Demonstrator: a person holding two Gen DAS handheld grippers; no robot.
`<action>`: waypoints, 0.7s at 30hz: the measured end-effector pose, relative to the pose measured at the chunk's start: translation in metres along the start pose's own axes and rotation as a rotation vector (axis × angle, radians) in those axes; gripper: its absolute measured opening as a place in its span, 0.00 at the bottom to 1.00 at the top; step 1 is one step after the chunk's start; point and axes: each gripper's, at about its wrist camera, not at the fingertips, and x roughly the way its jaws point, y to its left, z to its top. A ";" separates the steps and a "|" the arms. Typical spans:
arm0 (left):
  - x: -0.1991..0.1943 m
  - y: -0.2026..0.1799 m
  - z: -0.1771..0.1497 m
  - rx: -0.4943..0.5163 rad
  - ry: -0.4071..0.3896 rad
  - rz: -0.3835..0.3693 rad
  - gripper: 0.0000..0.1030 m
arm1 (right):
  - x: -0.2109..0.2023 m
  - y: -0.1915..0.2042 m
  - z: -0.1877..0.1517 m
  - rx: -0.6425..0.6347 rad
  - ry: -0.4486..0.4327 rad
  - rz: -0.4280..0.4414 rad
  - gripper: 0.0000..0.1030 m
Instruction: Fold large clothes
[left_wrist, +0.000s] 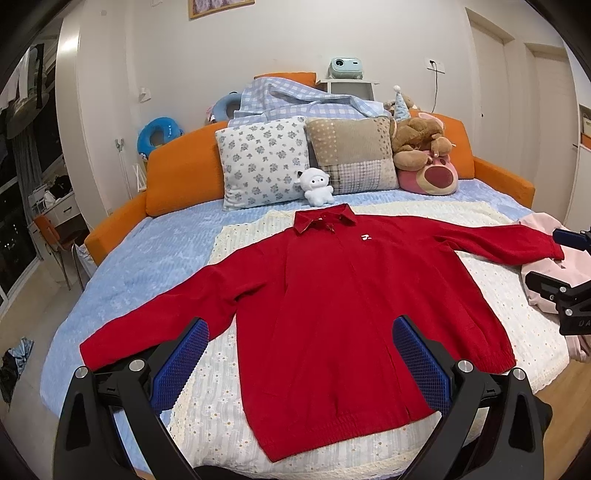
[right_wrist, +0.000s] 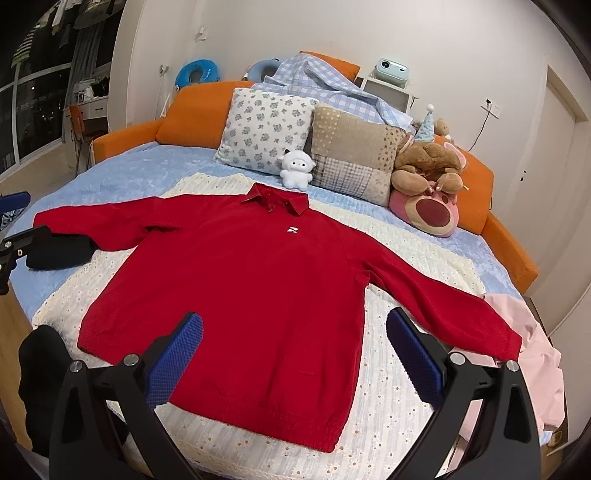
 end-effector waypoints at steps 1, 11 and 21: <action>0.000 0.000 0.000 -0.003 0.000 0.000 0.98 | 0.000 0.000 0.001 0.002 -0.001 0.001 0.96; 0.000 0.001 0.003 0.006 -0.011 -0.006 0.98 | -0.007 -0.002 0.005 0.021 -0.016 0.002 0.96; -0.010 0.004 0.001 0.000 -0.020 0.001 0.98 | -0.013 -0.008 0.003 0.084 -0.029 0.016 0.96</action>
